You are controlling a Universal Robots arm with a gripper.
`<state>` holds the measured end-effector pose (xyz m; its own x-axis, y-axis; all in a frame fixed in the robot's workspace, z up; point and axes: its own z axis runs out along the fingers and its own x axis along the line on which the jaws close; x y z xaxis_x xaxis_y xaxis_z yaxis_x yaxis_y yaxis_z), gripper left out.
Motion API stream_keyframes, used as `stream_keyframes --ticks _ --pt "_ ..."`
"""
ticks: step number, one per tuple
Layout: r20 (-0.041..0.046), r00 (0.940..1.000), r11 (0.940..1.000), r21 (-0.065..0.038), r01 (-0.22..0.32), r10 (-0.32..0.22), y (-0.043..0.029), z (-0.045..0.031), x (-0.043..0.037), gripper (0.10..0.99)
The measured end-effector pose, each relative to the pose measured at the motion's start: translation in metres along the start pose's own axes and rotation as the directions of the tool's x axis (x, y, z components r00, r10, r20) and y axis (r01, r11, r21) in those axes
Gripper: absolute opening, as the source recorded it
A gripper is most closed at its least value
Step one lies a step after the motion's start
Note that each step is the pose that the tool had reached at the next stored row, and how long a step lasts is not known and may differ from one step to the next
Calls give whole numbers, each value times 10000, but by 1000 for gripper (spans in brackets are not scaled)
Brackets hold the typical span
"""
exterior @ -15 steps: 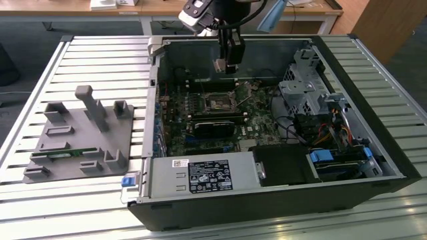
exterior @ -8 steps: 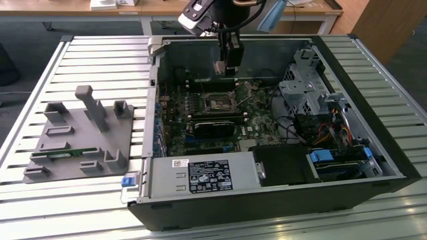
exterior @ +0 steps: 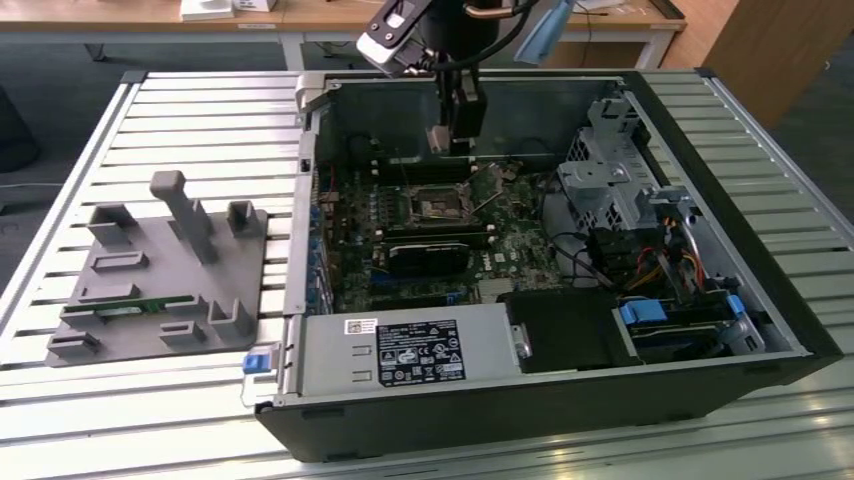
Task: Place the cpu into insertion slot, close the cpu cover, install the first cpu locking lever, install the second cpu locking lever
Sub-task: 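Place the cpu into insertion slot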
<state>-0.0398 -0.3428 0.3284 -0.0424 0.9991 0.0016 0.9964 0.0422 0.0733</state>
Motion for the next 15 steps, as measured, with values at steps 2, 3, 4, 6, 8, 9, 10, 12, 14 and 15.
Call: stream_keyframes --ticks 2,3,4,6,8,9,10,12,14,15 --pt "19 10000 10000 1 -2 2 -1 12 0 537" --pt "27 10000 10000 2 -2 2 -1 17 0 537" --pt "32 10000 10000 1 -3 3 -2 24 0 537" --pt "38 10000 10000 2 -3 3 -3 39 0 537" --pt "41 10000 10000 1 -3 3 -4 59 0 537" --pt "45 10000 10000 2 -4 4 -5 69 0 537" --pt "51 10000 10000 2 -5 5 -6 79 0 537" --pt "75 10000 10000 9 -4 3 -7 94 0 537" --pt "84 10000 10000 11 -3 3 -8 115 0 537" --pt "83 10000 10000 9 -2 2 -9 128 -1 537"
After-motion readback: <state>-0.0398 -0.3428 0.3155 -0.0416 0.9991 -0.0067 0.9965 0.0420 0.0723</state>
